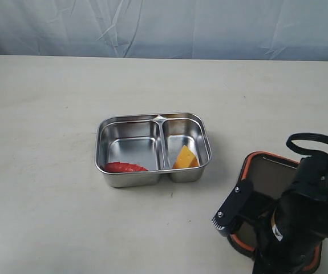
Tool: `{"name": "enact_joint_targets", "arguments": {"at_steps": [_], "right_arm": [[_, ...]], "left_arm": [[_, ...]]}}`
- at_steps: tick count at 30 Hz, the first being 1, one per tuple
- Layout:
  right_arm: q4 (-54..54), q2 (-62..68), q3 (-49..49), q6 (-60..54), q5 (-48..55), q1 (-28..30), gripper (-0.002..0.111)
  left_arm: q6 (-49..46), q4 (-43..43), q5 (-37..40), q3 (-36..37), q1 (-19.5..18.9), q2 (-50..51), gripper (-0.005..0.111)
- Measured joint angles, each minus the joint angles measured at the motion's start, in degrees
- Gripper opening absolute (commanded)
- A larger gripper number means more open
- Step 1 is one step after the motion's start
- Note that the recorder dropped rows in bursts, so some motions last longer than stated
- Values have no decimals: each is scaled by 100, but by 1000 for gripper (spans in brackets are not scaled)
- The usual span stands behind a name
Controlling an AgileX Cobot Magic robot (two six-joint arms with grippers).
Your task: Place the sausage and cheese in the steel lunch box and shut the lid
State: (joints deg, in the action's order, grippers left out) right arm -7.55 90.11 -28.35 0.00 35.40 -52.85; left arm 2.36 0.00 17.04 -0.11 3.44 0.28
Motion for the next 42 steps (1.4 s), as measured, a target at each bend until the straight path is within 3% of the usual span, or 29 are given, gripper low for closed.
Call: {"name": "enact_joint_targets", "arguments": {"at_steps": [2,3,19,31,35,39,42], "right_arm": [[43,0,-9,0,0,0,1],[72,0,-9,-36,7,0,0],[356,-406,44,341,-184,0,0],[822,-3340,49,635,-838,0,-1],[978,-3857,58,644,-587,0,-1],[1180,-4100,58,603,-448,0,-1],[1809,-4305,58,179,-409,0,-1]], "left_arm": [[0,0,0,0,0,0,0],[0,0,0,0,0,0,0],[0,0,0,0,0,0,0],[0,66,0,0,0,0,0],[0,1087,0,0,0,0,0],[-89,1467,0,0,0,0,0],[-419,2860,0,0,0,0,0]]}}
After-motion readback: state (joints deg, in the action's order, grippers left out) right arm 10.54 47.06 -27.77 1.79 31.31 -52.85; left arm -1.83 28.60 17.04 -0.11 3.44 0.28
